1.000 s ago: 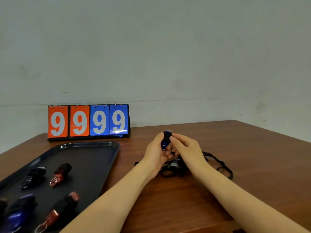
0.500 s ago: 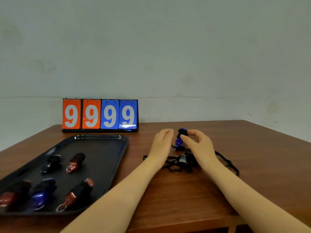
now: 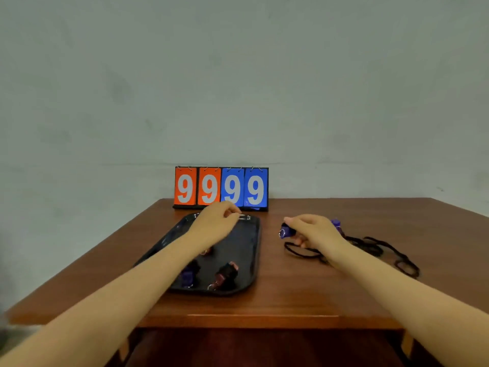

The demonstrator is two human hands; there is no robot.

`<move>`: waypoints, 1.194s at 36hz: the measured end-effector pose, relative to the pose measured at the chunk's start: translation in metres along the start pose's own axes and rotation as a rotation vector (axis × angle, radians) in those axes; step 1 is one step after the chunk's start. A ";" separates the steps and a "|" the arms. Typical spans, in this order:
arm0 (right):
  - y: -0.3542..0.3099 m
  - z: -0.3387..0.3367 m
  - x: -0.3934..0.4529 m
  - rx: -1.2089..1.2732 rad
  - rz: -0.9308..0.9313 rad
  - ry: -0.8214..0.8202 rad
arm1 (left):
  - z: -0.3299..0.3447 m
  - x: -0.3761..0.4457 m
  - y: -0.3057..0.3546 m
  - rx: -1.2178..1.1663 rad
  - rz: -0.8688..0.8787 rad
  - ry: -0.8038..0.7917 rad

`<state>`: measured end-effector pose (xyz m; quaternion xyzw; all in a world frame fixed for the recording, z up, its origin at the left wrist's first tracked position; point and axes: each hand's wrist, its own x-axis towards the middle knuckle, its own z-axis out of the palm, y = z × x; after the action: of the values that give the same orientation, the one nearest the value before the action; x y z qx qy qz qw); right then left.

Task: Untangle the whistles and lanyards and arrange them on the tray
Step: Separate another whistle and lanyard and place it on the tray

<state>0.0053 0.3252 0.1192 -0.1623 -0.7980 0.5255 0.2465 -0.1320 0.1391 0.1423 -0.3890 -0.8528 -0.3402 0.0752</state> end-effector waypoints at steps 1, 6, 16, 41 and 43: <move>-0.002 0.010 0.000 -0.022 -0.007 -0.025 | -0.010 -0.004 -0.017 0.015 -0.052 0.010; -0.006 0.056 0.006 -0.065 -0.027 -0.081 | -0.036 -0.019 -0.112 0.204 -0.358 0.049; 0.003 0.107 0.028 -0.467 -0.119 -0.057 | -0.042 -0.055 -0.166 0.039 -0.415 0.053; 0.001 0.112 -0.037 -0.706 -0.361 -0.044 | -0.038 -0.052 -0.176 0.064 -0.371 0.117; 0.002 0.117 -0.041 -0.800 -0.362 -0.078 | -0.038 -0.054 -0.175 0.084 -0.369 0.115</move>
<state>-0.0267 0.2155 0.0701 -0.0826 -0.9629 0.1294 0.2220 -0.2251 0.0008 0.0588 -0.2027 -0.9174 -0.3340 0.0762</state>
